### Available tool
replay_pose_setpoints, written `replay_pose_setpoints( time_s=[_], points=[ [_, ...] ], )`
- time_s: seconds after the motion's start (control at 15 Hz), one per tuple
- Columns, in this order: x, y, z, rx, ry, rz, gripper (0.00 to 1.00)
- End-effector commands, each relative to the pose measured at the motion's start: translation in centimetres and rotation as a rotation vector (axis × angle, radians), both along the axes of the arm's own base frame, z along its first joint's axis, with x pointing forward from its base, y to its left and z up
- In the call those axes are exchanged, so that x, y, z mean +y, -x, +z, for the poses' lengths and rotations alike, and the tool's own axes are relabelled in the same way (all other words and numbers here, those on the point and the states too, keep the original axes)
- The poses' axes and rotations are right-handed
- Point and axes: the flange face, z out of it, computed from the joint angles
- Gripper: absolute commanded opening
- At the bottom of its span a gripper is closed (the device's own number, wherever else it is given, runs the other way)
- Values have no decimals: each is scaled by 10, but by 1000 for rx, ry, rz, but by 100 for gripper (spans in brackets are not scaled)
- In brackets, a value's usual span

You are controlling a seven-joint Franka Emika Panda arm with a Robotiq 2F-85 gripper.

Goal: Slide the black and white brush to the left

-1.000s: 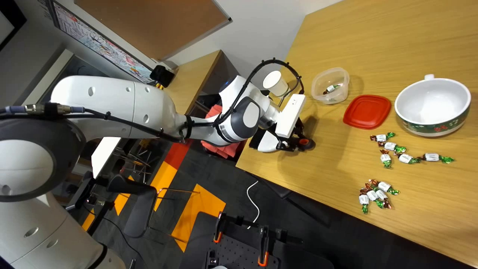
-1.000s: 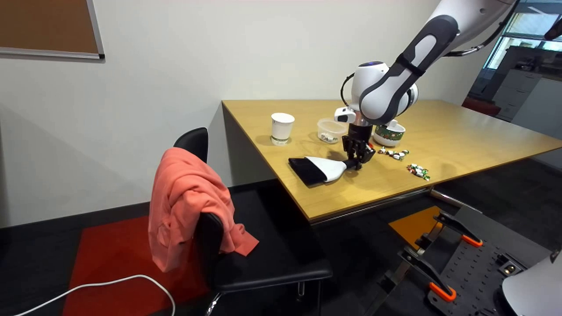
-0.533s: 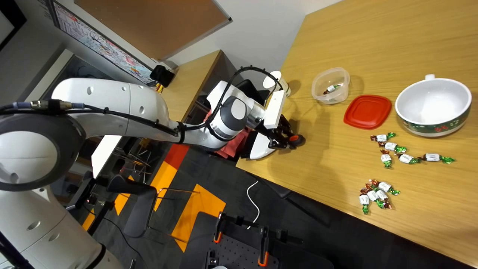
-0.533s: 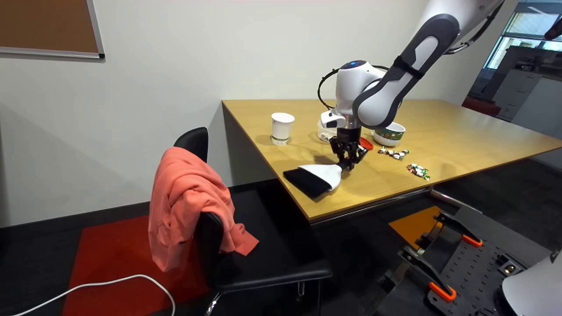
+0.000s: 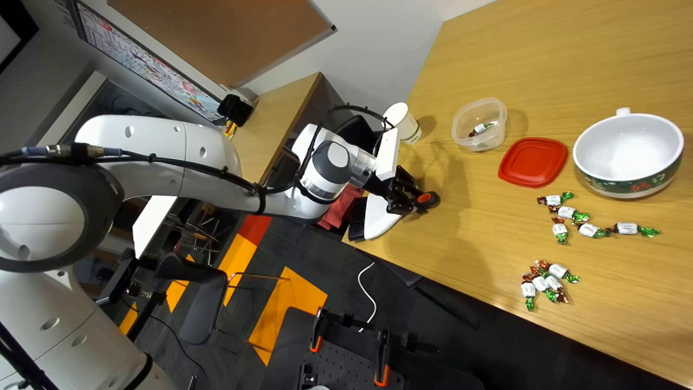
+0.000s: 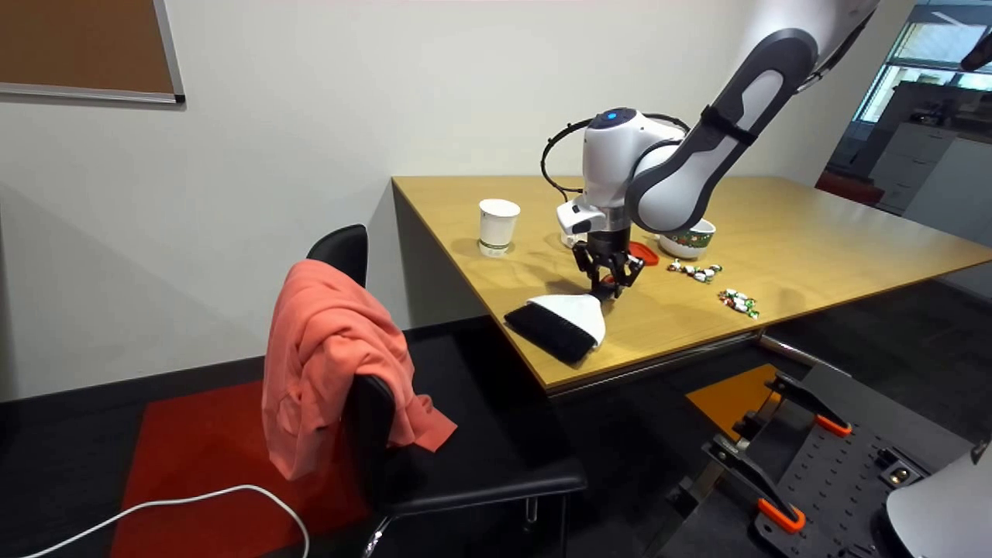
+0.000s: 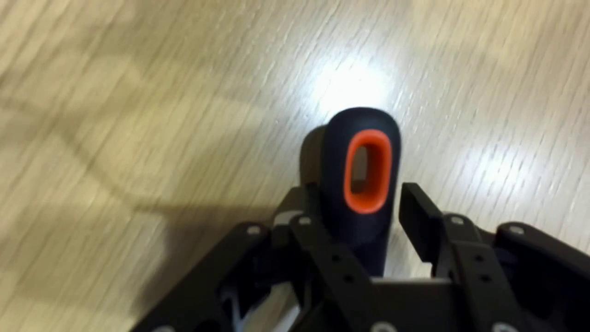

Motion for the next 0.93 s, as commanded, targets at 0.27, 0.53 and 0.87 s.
replay_pose_setpoints(
  time_s=[0.27,0.53,0.87],
  points=[
    [5,33,42,7,1,66,100],
    [0,60,75,26,-80,22,100],
    [-15,71,115,20,-114,29,100]
  ],
)
